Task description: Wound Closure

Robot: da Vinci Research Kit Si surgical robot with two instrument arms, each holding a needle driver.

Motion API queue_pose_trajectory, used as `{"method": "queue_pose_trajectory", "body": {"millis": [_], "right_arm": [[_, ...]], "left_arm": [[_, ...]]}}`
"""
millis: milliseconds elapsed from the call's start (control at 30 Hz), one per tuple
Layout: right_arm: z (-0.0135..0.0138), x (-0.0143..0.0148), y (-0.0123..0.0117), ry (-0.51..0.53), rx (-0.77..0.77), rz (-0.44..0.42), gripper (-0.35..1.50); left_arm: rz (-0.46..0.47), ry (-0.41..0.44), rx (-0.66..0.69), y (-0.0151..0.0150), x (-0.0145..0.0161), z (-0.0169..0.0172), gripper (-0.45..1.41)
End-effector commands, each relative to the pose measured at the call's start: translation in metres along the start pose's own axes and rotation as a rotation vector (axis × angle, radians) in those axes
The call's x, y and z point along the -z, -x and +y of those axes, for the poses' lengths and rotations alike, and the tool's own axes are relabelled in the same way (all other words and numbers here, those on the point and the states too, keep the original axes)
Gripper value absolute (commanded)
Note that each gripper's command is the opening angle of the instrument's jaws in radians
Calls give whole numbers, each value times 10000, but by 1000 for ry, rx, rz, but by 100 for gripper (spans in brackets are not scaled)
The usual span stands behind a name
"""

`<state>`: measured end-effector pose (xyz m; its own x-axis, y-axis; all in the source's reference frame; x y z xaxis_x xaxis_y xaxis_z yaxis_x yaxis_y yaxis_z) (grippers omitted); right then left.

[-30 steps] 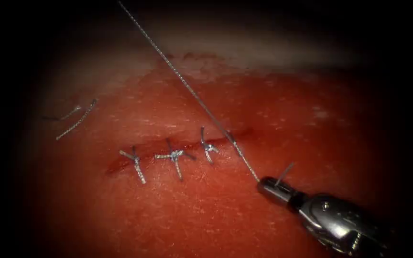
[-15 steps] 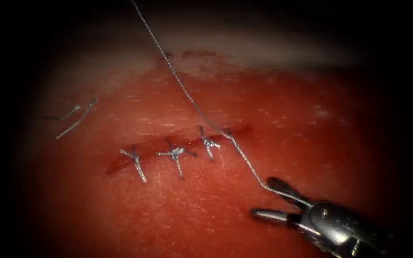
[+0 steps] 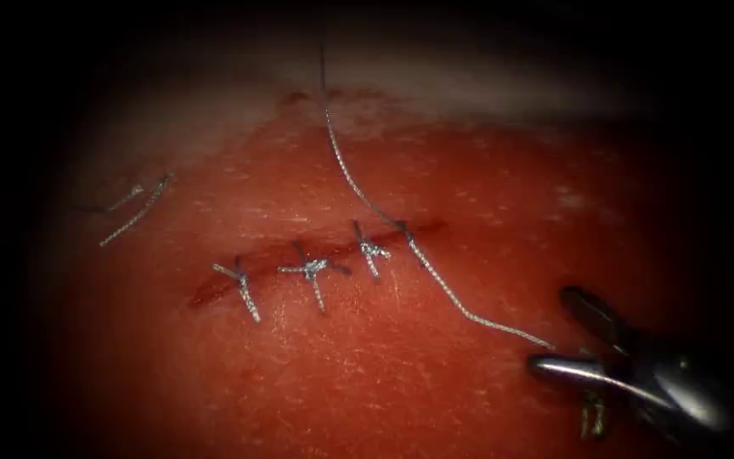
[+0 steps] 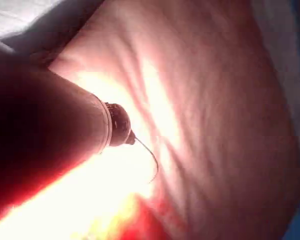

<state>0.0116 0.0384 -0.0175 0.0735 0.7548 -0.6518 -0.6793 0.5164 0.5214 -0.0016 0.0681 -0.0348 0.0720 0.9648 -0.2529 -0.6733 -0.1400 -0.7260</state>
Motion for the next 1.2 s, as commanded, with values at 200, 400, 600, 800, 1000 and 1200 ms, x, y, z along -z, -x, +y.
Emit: {"method": "queue_pose_trajectory", "body": {"millis": [200, 400, 600, 800, 1000, 1200], "right_arm": [[-22, -13, -50, -150, 40, -43, 74], [-35, -85, -65, -259, 111, -41, -35], [-16, -147, -78, -295, 122, -17, -35], [8, -175, -89, -307, 109, 67, -35], [21, -162, -100, -404, 54, 143, -35], [40, -154, -129, -549, 4, 206, -35]], "left_arm": [[-44, 40, -37, 87, -23, 27, -35], [-93, 103, -54, 174, -73, 57, -35], [-155, 125, -79, 232, -122, 71, -35], [-206, 110, -98, 274, -154, 59, -35], [-243, 39, -119, 295, -200, 24, -35], [-317, -51, -168, 321, -283, -17, -35]]}}
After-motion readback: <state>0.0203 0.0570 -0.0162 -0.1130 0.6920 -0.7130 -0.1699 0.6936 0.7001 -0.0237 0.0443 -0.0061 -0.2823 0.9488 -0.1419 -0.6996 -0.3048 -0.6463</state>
